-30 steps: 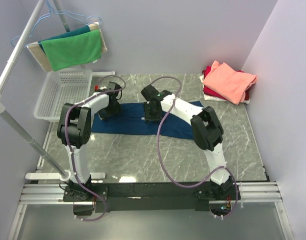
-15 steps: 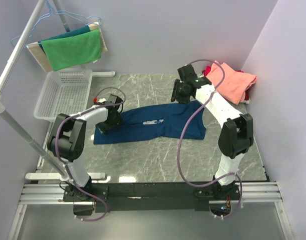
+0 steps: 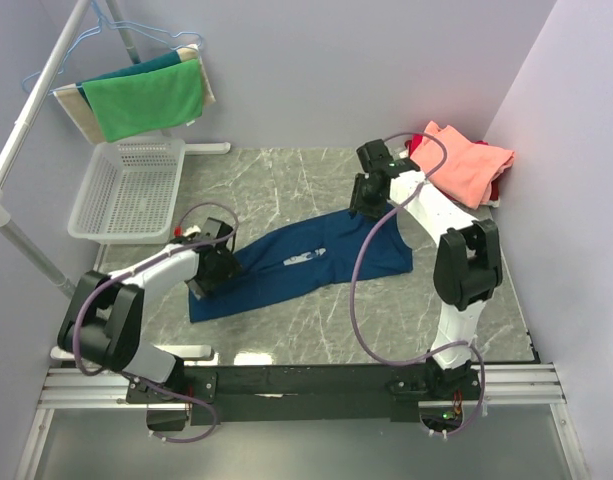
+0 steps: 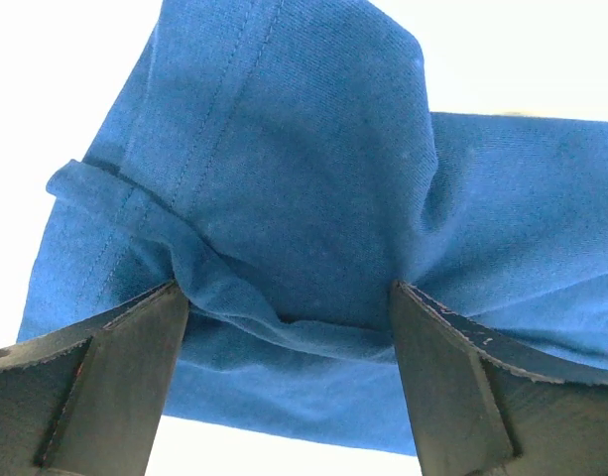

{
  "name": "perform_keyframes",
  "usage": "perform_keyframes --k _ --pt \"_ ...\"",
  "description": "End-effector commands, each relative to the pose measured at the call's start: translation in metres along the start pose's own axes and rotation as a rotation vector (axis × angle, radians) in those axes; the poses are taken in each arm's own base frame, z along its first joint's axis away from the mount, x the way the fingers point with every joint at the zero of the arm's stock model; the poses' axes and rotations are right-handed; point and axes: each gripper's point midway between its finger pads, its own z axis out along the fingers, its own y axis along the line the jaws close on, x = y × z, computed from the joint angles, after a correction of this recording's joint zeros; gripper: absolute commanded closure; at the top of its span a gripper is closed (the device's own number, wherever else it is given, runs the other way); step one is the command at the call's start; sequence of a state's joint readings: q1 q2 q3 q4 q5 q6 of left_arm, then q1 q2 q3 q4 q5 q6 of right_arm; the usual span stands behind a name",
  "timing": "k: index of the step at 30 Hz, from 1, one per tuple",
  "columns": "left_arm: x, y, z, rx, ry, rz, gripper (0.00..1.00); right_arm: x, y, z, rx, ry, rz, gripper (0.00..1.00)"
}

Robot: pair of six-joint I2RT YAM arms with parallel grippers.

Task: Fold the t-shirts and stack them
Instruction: Fold the tshirt

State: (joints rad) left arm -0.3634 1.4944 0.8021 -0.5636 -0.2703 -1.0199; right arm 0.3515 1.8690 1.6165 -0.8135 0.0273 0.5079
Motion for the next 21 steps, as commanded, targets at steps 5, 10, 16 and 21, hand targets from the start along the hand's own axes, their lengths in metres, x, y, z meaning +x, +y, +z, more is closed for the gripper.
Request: perform_keyframes --k 5,10,16,21 --pt "0.031 0.043 -0.03 -0.114 0.111 -0.027 0.1 0.022 -0.022 0.036 0.138 0.108 0.023 0.5" --pt "-0.013 0.015 -0.053 -0.048 -0.023 -0.031 0.08 0.037 -0.027 0.06 0.166 0.162 0.025 0.5" --pt "-0.057 -0.001 -0.073 -0.067 -0.136 -0.023 0.04 0.049 -0.028 0.084 0.185 0.217 0.025 0.5" --pt "-0.076 -0.006 -0.083 -0.048 -0.18 -0.025 0.04 0.053 -0.029 0.098 0.2 0.257 0.023 0.5"
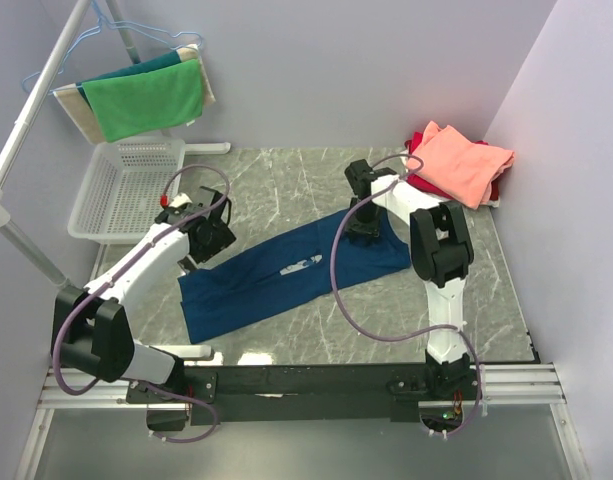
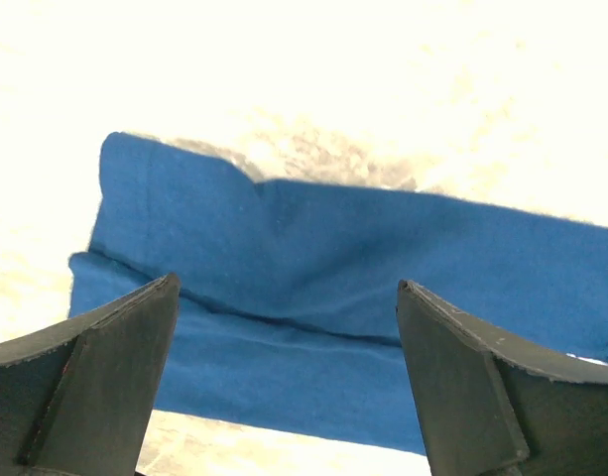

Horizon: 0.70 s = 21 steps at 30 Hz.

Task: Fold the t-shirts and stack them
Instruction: Fold the tshirt

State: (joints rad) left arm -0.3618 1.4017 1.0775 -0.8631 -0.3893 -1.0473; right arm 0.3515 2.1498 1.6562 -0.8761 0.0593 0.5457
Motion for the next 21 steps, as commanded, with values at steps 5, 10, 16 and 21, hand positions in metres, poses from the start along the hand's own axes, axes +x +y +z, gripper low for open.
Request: perform_keyframes --k 5,10,16,21 --pt "-0.029 -0.001 -0.012 0.026 -0.049 0.052 0.04 -0.019 0.017 0.016 0.012 0.024 -0.002 0.5" --pt "-0.029 -0.012 -0.016 0.082 -0.031 0.117 0.04 -0.055 0.041 0.01 -0.028 -0.02 -0.001 0.5" --pt "-0.017 -0.041 -0.022 0.252 0.039 0.207 0.04 -0.095 0.081 0.011 -0.168 -0.083 0.013 0.49" --pt "-0.007 -0.075 -0.023 0.416 0.095 0.299 0.05 -0.12 0.109 -0.004 -0.404 -0.19 0.006 0.5"
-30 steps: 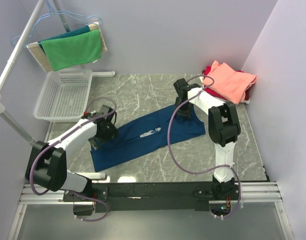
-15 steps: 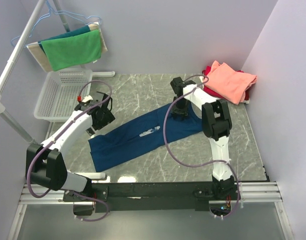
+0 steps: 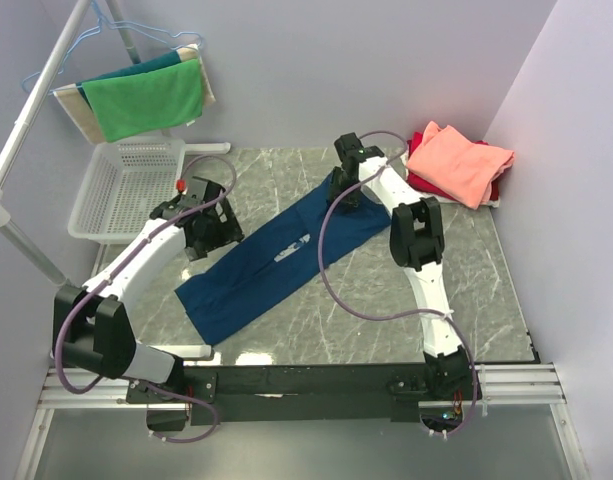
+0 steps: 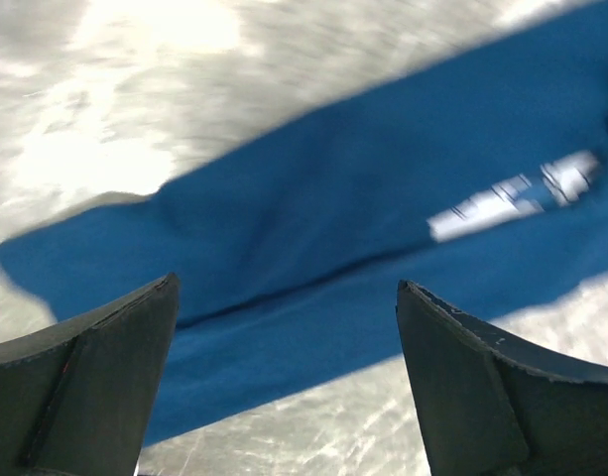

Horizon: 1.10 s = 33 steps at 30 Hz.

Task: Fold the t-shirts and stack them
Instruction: Fold the tshirt

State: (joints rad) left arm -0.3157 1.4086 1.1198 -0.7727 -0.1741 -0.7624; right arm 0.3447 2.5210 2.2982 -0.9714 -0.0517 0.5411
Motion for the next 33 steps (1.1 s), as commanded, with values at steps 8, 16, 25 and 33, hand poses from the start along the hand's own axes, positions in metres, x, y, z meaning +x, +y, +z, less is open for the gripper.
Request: perform_keyframes --k 8,16,25,33 --pt "-0.024 -0.076 0.004 0.305 0.013 0.171 0.05 -0.088 0.078 -0.127 -0.454 -0.46 -0.152 0.5" --pt "-0.033 -0.073 0.025 0.217 0.011 0.112 0.03 -0.026 0.081 -0.186 -0.362 -0.44 -0.292 0.47" --pt "-0.06 -0.103 0.068 0.204 0.023 0.146 0.05 0.139 0.133 -0.167 -0.321 -0.321 -0.552 0.47" --pt "-0.072 -0.116 0.096 0.17 0.037 0.168 0.05 0.228 0.175 -0.152 -0.374 -0.224 -0.734 0.49"
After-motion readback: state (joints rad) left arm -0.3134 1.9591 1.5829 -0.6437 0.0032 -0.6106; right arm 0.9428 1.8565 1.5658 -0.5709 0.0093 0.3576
